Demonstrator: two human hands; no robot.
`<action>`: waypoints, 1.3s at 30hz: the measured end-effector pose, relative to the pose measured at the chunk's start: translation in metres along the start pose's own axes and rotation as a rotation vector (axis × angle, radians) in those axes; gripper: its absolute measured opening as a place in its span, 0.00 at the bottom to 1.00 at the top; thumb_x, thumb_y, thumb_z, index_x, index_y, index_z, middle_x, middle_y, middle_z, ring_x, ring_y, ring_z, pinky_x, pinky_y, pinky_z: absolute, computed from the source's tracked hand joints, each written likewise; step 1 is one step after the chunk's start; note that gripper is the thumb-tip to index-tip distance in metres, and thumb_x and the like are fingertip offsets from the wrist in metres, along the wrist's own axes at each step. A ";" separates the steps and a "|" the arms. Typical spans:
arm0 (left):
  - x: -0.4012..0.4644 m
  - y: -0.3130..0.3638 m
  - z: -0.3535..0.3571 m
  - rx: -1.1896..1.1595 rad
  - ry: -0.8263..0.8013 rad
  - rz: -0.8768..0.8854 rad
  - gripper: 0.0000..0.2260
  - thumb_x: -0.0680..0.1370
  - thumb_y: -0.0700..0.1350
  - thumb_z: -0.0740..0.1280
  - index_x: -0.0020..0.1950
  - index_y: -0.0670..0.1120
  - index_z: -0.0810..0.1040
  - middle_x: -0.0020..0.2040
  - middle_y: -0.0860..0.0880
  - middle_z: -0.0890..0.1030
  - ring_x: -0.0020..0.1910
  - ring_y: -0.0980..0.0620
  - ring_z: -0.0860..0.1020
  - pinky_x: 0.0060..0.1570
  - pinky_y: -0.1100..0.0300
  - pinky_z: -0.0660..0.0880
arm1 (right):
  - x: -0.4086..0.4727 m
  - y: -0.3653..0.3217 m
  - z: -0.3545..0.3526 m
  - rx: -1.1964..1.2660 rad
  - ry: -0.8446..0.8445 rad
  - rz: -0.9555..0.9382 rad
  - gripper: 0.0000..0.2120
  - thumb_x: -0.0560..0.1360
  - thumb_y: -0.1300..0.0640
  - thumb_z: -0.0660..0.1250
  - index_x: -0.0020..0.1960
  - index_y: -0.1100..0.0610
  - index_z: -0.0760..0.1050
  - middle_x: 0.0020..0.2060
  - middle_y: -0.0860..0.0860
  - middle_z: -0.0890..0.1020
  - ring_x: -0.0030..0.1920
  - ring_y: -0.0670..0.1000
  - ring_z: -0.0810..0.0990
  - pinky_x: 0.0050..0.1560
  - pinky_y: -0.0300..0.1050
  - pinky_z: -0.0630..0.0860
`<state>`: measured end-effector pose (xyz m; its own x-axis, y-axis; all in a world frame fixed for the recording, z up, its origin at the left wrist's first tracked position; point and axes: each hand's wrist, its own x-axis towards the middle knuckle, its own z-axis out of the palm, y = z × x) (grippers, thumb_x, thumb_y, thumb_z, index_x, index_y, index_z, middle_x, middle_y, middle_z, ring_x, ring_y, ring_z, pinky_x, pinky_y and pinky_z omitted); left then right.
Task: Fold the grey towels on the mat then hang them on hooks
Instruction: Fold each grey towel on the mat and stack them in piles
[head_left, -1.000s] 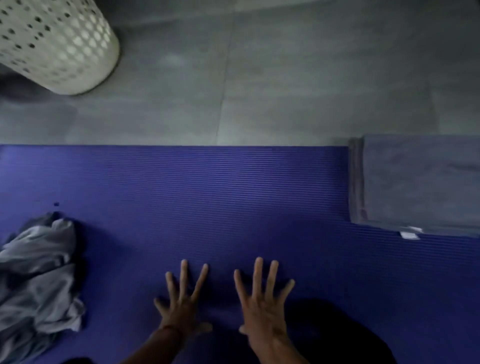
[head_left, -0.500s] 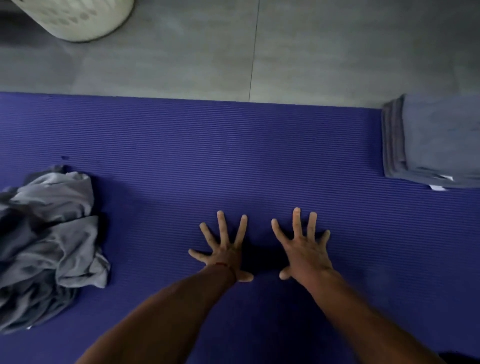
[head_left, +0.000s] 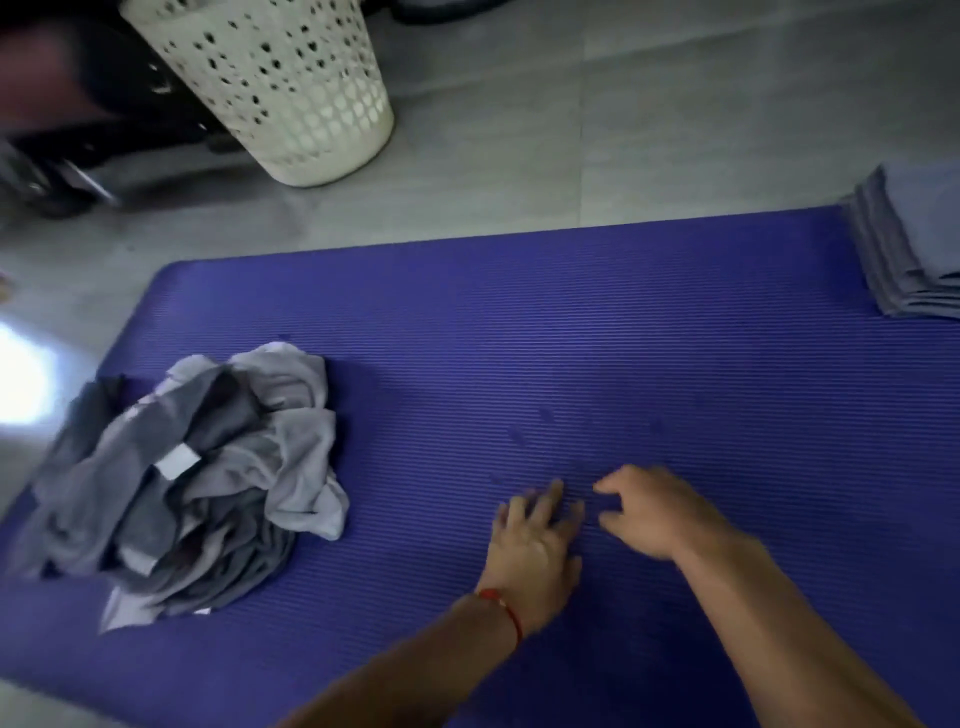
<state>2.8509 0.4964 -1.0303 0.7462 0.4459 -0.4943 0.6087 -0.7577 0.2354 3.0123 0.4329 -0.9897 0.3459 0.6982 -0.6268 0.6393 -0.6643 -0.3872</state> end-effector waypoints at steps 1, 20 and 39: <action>-0.023 -0.016 0.003 -0.076 0.014 0.010 0.26 0.81 0.53 0.61 0.80 0.56 0.61 0.81 0.54 0.56 0.77 0.46 0.57 0.73 0.44 0.65 | -0.008 -0.018 0.001 0.052 0.012 -0.064 0.22 0.83 0.49 0.63 0.76 0.44 0.68 0.74 0.51 0.71 0.71 0.53 0.72 0.68 0.50 0.73; -0.125 -0.150 -0.177 0.298 0.832 -0.163 0.10 0.65 0.43 0.71 0.44 0.52 0.82 0.37 0.52 0.79 0.37 0.46 0.80 0.39 0.54 0.73 | -0.072 -0.114 -0.102 -0.021 -0.053 -0.474 0.24 0.80 0.47 0.68 0.69 0.27 0.65 0.61 0.33 0.76 0.50 0.43 0.83 0.58 0.46 0.80; -0.039 -0.008 -0.081 0.280 0.770 -0.126 0.32 0.64 0.41 0.74 0.68 0.51 0.74 0.59 0.44 0.74 0.54 0.40 0.74 0.49 0.44 0.71 | -0.114 0.146 -0.117 0.656 0.241 -0.054 0.19 0.77 0.78 0.60 0.52 0.60 0.85 0.48 0.64 0.85 0.38 0.51 0.81 0.31 0.41 0.77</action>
<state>2.8385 0.5234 -0.9452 0.7149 0.6596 0.2318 0.6861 -0.7258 -0.0506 3.1467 0.2875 -0.8960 0.5166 0.7241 -0.4570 0.1398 -0.5978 -0.7893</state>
